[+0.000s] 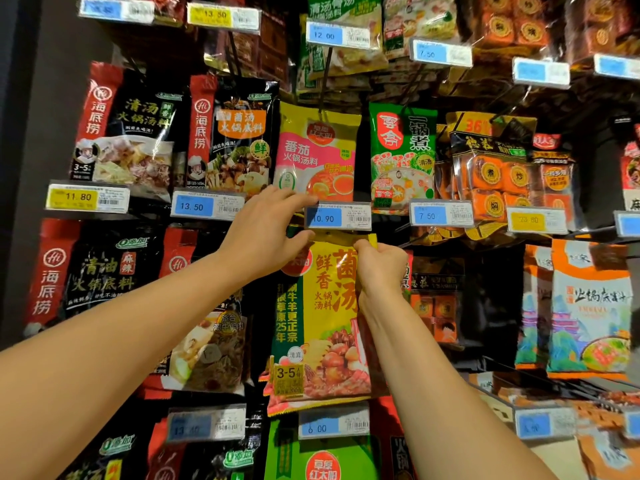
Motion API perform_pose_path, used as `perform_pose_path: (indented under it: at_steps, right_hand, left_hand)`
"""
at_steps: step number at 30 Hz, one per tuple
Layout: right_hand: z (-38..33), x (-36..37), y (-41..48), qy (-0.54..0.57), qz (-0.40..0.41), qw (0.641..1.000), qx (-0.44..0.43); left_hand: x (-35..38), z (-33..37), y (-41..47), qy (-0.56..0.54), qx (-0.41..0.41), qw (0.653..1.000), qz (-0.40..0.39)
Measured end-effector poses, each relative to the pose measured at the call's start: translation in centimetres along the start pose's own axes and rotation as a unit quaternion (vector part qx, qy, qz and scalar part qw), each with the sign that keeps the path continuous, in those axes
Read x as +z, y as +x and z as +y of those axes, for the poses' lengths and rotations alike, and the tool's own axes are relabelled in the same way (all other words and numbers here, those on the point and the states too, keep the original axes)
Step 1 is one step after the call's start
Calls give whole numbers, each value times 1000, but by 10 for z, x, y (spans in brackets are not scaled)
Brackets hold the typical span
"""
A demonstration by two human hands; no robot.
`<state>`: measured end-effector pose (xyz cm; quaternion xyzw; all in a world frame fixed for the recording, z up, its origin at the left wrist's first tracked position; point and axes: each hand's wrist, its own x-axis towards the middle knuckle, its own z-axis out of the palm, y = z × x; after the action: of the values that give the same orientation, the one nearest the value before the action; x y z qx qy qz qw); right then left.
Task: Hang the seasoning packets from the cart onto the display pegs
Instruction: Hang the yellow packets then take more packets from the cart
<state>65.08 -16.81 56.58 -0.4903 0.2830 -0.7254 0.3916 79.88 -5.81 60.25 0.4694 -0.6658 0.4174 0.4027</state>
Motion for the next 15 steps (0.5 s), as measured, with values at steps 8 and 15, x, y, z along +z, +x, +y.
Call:
perform_pose_path:
  at_steps: [8, 15]
  right_hand:
    - [-7, 5, -5, -37, 38, 998, -21]
    - [2, 1, -7, -52, 50, 997, 21]
  left_hand:
    - [-4, -2, 11, -25, -4, 1000, -2]
    - [-9, -3, 10, -28, -8, 1000, -7]
